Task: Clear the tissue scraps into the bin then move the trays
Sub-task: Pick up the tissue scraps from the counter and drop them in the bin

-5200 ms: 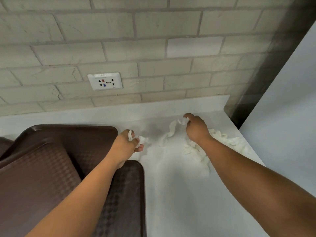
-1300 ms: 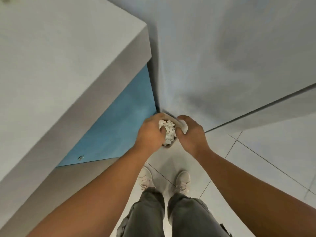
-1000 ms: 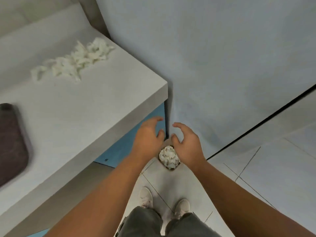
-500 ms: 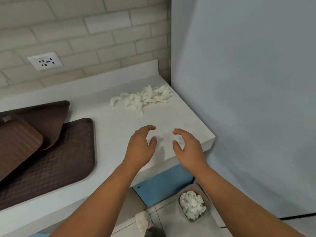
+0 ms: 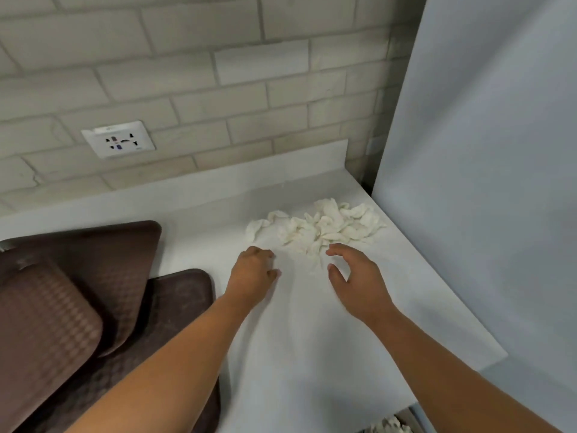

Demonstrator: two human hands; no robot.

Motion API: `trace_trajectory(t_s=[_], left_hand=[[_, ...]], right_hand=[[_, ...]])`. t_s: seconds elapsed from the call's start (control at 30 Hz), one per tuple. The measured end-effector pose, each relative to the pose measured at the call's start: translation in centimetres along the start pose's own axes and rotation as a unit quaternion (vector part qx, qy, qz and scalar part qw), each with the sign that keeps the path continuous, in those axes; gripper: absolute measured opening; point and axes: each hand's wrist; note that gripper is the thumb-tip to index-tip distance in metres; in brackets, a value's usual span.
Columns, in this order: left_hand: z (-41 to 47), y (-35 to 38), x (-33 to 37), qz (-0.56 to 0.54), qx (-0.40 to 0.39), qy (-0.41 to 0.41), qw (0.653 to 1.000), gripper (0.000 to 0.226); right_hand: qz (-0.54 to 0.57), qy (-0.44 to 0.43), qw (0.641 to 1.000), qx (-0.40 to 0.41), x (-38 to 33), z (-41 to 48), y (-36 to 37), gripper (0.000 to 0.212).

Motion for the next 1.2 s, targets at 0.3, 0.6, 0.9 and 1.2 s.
trace_trajectory(t_s=[0.3,0.6,0.9,1.2], left_hand=[[5.5,0.4,-2.4,0.042,0.069,0.084,0.993,0.014],[11.7,0.5,-3.2,0.024,0.045,0.089,0.995,0.015],[10.0,-2.4,-3.9,-0.117,-0.009,-0.031,0.993,0.043],[6.6,-6.2,-4.9,-0.296,0.087,-0.165,0.937,0.032]], right_hand=[[-0.011,-0.012,0.999,0.030,0.1,5.3,3.2,0.023],[-0.045,-0.004,0.999,0.025,-0.1,8.7,4.8,0.022],[-0.258,-0.061,0.963,-0.053,-0.5,14.1,6.1,0.038],[-0.411,-0.013,0.895,-0.171,-2.2,18.8,7.9,0.022]])
Point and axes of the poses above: each hand's wrist, its own z-axis towards the middle knuckle, its own y-axis out of the palm, x = y × z, and after that the axes turned 1 degree about -z, right-handed
